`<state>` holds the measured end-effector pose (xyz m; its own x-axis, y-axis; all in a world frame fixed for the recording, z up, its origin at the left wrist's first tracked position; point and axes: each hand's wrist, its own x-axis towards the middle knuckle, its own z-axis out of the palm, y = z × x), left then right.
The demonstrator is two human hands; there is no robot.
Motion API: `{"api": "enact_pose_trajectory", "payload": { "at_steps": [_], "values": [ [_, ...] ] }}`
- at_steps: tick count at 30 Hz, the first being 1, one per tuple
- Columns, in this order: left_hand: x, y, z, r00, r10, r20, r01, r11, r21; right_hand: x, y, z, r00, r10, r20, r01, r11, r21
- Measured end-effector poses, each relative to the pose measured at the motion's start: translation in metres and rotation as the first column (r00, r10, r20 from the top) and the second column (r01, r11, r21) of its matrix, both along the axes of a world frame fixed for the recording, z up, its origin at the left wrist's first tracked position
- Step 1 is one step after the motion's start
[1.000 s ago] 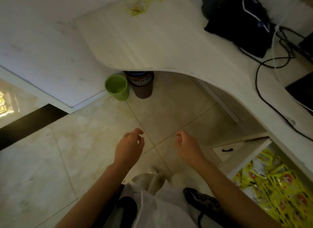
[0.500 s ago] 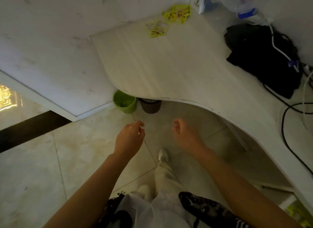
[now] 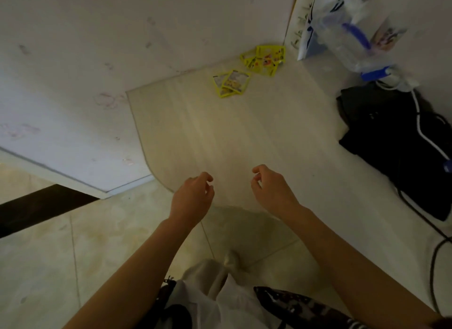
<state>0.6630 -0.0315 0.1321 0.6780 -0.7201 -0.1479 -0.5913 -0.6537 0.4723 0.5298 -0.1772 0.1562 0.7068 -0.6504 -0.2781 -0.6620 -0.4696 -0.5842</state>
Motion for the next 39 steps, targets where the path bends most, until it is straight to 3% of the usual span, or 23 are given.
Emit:
{"api": "enact_pose_trajectory", "payload": {
  "at_steps": [20, 39],
  "values": [
    [0.206, -0.16, -0.001, 0.993, -0.074, -0.096, 0.082, 0.994, 0.077, 0.146, -0.147, -0.004, 0.988, -0.147, -0.057, 0.144, 0.989, -0.044],
    [0.264, -0.319, -0.026, 0.993, -0.07, -0.095, 0.083, 0.987, 0.141, 0.239, -0.323, -0.031, 0.99, -0.062, -0.127, 0.045, 0.991, -0.129]
  ]
}}
